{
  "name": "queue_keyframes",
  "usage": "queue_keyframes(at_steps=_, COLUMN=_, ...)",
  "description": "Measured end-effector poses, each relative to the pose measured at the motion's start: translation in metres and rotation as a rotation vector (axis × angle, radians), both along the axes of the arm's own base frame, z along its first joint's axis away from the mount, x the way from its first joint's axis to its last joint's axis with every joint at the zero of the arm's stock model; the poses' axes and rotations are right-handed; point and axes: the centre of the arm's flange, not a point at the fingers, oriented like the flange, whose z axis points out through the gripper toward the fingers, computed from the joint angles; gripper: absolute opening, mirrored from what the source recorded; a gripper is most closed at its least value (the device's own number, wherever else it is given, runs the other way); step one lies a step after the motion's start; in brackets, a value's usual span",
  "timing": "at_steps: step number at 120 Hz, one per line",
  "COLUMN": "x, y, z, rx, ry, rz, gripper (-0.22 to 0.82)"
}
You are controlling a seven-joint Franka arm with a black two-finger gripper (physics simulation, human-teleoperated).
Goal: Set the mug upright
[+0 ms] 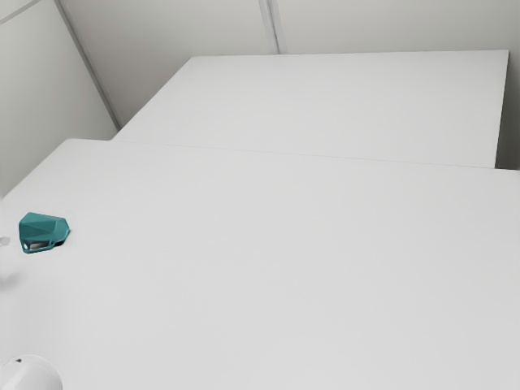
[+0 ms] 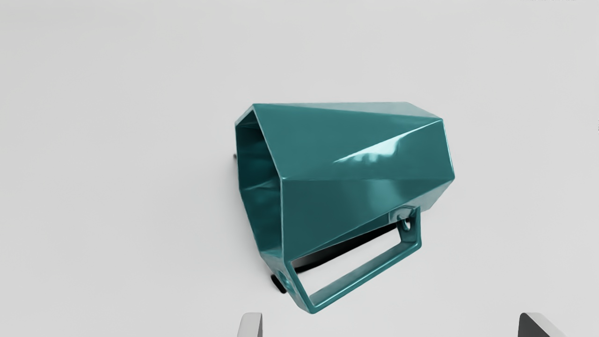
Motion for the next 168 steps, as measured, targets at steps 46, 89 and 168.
queue_keyframes(at_steps=46, x=0.008, y=0.019, z=-0.041, rx=0.083, ry=-0.158, rz=-0.157, gripper=0.59)
queue_keyframes(at_steps=89, x=0.01, y=0.028, z=-0.058, rx=0.095, ry=-0.286, rz=-0.191, gripper=0.58)
queue_keyframes(at_steps=168, x=0.031, y=0.013, z=-0.08, rx=0.053, ry=-0.427, rz=-0.222, gripper=0.58)
